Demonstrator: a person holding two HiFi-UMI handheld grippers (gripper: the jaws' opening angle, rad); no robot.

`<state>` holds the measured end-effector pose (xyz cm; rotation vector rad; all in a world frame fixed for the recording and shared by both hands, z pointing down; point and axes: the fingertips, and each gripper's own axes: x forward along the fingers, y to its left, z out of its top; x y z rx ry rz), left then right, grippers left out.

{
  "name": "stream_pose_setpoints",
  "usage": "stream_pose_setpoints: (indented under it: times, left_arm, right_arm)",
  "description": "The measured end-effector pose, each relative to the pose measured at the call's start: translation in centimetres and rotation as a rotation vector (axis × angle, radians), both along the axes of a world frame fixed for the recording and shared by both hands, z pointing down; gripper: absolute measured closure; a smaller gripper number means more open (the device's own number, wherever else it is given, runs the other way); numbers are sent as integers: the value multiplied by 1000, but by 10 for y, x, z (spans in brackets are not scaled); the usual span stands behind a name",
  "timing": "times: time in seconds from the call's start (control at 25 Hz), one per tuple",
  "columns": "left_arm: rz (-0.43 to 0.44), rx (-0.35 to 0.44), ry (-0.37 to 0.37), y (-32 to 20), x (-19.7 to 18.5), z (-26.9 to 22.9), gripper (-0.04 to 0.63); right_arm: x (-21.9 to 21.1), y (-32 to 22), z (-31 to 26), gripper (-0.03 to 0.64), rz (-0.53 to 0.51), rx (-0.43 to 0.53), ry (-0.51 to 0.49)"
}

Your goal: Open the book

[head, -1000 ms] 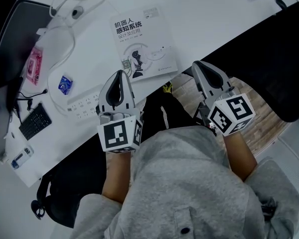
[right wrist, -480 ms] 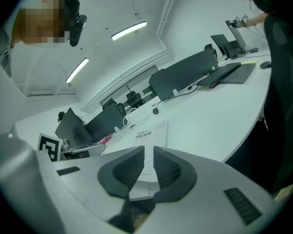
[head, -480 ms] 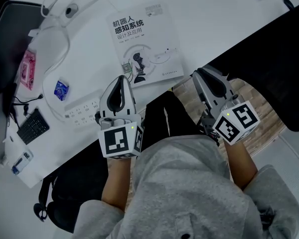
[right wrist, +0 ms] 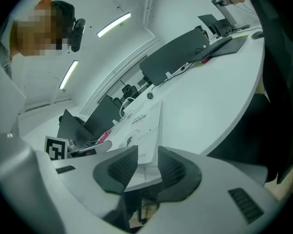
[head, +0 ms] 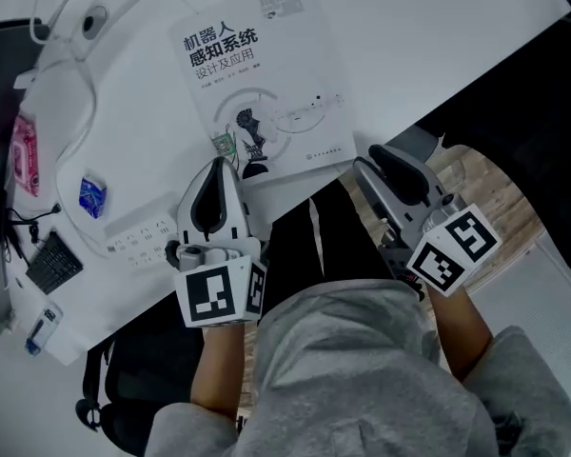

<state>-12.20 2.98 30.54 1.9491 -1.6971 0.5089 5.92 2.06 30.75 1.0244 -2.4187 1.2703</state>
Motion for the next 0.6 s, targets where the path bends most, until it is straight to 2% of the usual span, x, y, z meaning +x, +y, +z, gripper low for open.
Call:
stream_pose_setpoints:
  times: [0.28, 0.6]
  left_arm:
    - [-41, -64, 14, 1, -5, 28, 586]
    - [-65, -117, 12, -1, -9, 33, 586]
  right_arm:
    - [-3, 1, 12, 486, 2, -72, -45]
    - [-12, 3, 22, 486, -24, -123, -100]
